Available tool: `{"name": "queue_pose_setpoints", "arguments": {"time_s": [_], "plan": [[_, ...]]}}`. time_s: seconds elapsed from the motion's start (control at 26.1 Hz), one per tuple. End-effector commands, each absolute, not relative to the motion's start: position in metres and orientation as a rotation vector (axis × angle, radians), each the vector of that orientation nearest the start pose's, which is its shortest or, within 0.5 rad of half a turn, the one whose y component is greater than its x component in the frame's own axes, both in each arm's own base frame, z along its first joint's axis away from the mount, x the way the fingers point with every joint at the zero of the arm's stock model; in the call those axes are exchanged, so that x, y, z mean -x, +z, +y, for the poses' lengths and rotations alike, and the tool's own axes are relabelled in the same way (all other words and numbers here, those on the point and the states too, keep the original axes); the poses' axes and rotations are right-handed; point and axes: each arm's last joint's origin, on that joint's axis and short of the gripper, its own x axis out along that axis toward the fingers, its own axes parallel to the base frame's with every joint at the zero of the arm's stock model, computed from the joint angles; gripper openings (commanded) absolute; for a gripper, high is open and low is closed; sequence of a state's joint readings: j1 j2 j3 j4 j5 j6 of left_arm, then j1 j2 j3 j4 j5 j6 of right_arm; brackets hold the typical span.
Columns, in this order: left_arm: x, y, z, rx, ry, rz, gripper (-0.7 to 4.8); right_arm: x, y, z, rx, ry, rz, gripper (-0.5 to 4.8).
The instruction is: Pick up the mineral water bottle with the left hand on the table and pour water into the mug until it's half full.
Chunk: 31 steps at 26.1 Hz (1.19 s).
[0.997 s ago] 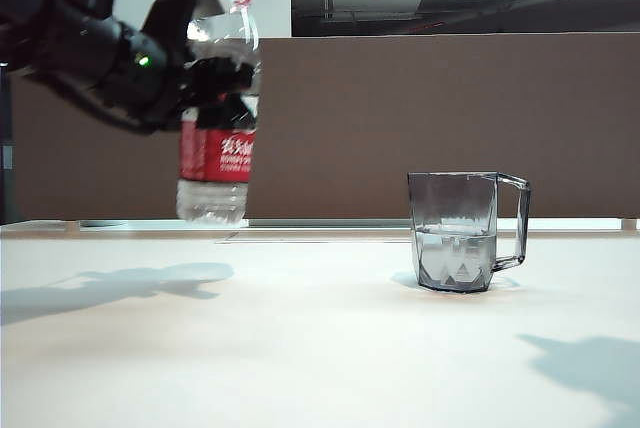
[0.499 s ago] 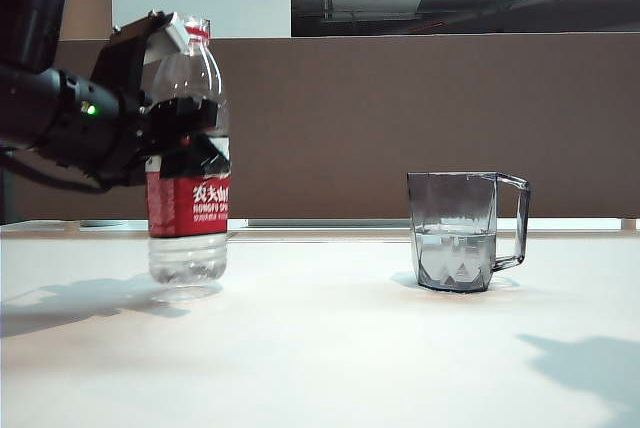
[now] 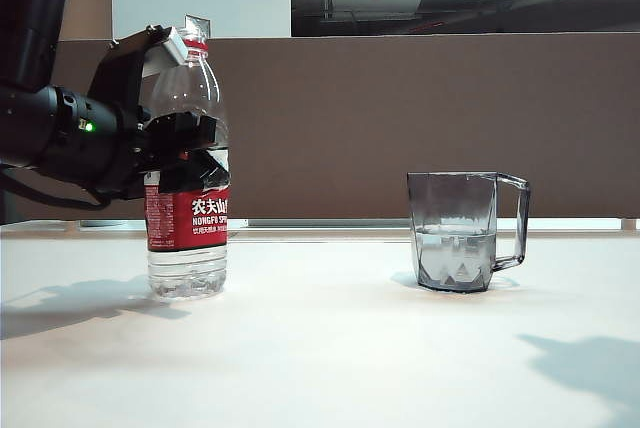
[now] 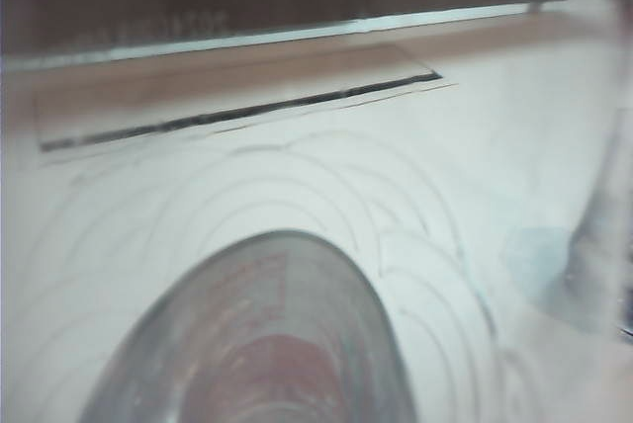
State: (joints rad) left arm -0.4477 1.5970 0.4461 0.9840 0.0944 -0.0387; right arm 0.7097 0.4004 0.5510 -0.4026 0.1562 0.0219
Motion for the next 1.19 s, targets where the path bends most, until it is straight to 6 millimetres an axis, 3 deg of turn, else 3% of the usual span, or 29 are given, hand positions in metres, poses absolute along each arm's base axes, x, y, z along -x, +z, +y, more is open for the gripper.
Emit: {"name": "queue_pose_setpoints", "arguments": {"time_s": [0.04, 0.27, 0.42, 0.58, 0.77, 1.19], "plan": [[-0.25, 0.158, -0.123, 0.016, -0.543, 0.126, 1.61, -0.081, 0.282, 0.064, 0.072, 0.549, 0.218, -0.02], [-0.249, 0.157, -0.123, 0.014, -0.543, 0.139, 1.63, -0.081, 0.282, 0.064, 0.072, 0.549, 0.218, -0.02], [-0.249, 0.157, -0.123, 0.014, -0.543, 0.139, 2.53, -0.081, 0.282, 0.064, 0.072, 0.549, 0.218, -0.02], [-0.249, 0.157, -0.124, 0.015, -0.544, 0.138, 2.57, -0.081, 0.282, 0.064, 0.072, 0.549, 0.218, -0.02], [-0.249, 0.158, -0.123, 0.018, -0.544, 0.143, 4.36, -0.081, 0.282, 0.064, 0.073, 0.549, 0.218, -0.02], [-0.235, 0.174, -0.117, 0.02, -0.538, 0.254, 4.36, -0.081, 0.282, 0.064, 0.073, 0.548, 0.217, -0.02]]}}
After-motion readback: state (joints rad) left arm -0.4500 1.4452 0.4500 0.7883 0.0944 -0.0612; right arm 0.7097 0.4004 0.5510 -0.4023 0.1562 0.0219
